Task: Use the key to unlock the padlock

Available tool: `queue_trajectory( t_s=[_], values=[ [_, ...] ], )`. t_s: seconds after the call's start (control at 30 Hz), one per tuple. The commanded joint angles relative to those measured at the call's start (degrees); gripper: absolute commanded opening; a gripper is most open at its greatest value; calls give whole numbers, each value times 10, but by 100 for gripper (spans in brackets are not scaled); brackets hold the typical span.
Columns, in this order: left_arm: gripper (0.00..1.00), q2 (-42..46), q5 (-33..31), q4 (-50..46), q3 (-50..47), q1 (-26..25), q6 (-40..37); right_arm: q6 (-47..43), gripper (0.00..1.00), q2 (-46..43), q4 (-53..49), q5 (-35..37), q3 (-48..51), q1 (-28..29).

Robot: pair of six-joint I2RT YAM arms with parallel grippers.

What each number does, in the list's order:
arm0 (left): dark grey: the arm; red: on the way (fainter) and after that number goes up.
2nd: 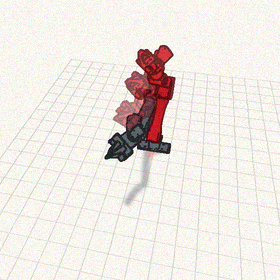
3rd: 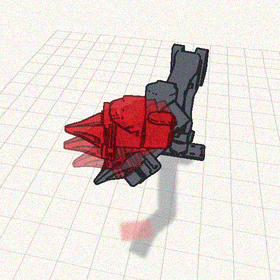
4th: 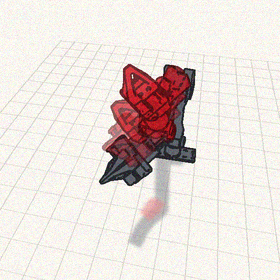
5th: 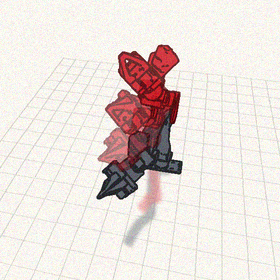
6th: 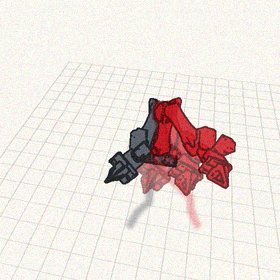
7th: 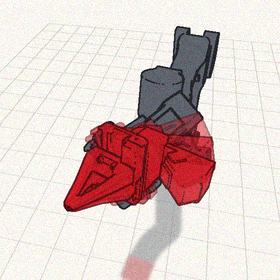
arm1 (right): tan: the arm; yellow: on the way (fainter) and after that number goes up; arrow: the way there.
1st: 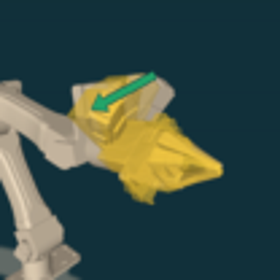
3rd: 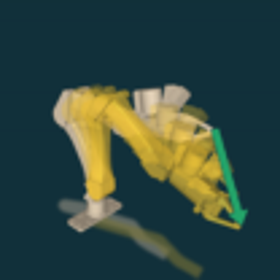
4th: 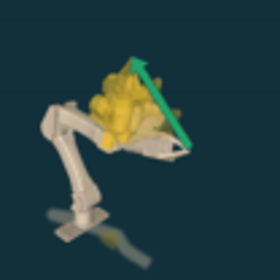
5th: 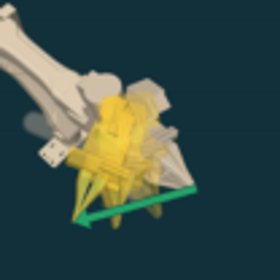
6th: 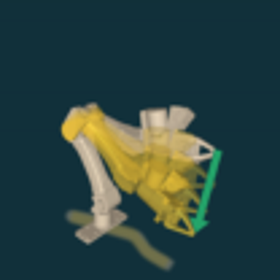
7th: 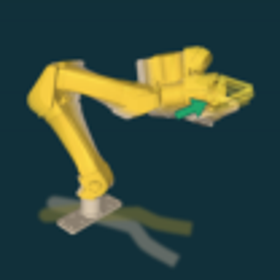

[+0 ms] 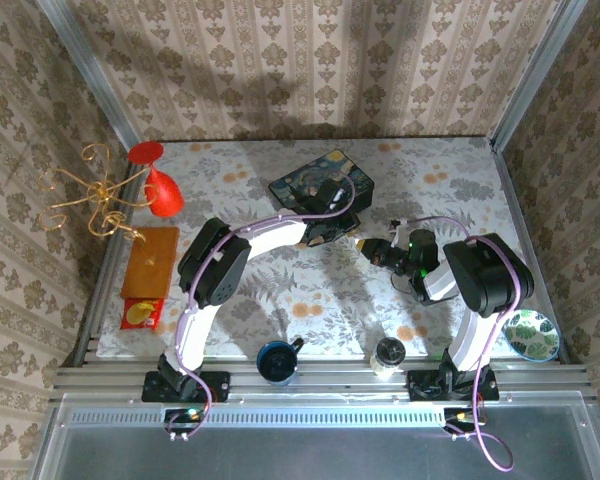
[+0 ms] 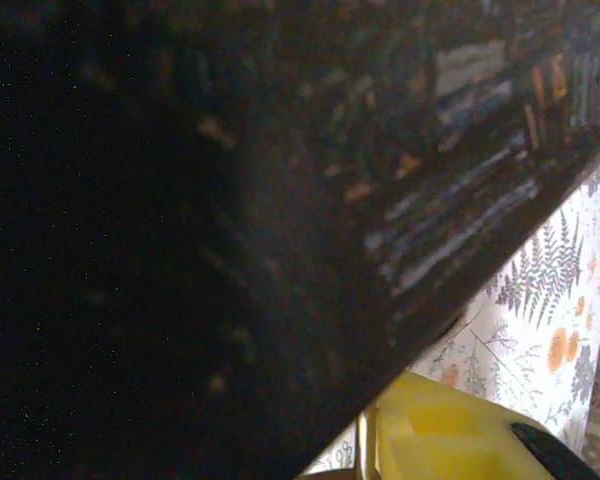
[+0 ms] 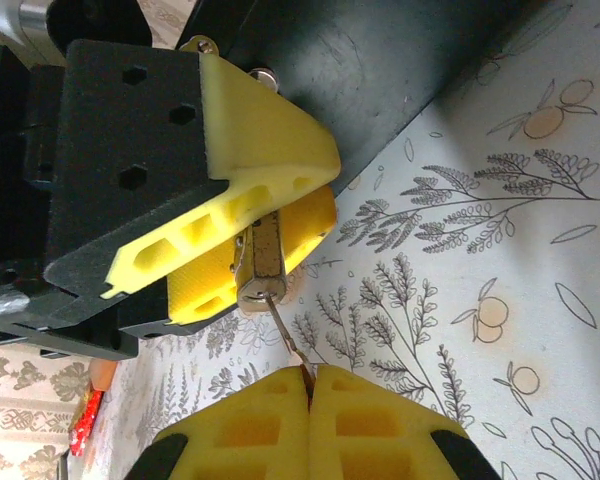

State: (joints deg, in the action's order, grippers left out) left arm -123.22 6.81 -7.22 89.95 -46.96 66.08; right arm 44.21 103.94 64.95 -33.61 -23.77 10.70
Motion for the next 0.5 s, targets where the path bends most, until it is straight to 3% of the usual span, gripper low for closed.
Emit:
queue_trajectory(
  t_s=[0.0, 0.47],
  values=[
    [13, 36, -7, 32, 0, -6, 7, 8, 0, -21, 1, -4, 1, 7],
    [11, 42, -40, 19, -2, -10, 7, 41, 0, -40, -25, 5, 18, 13]
  ],
)
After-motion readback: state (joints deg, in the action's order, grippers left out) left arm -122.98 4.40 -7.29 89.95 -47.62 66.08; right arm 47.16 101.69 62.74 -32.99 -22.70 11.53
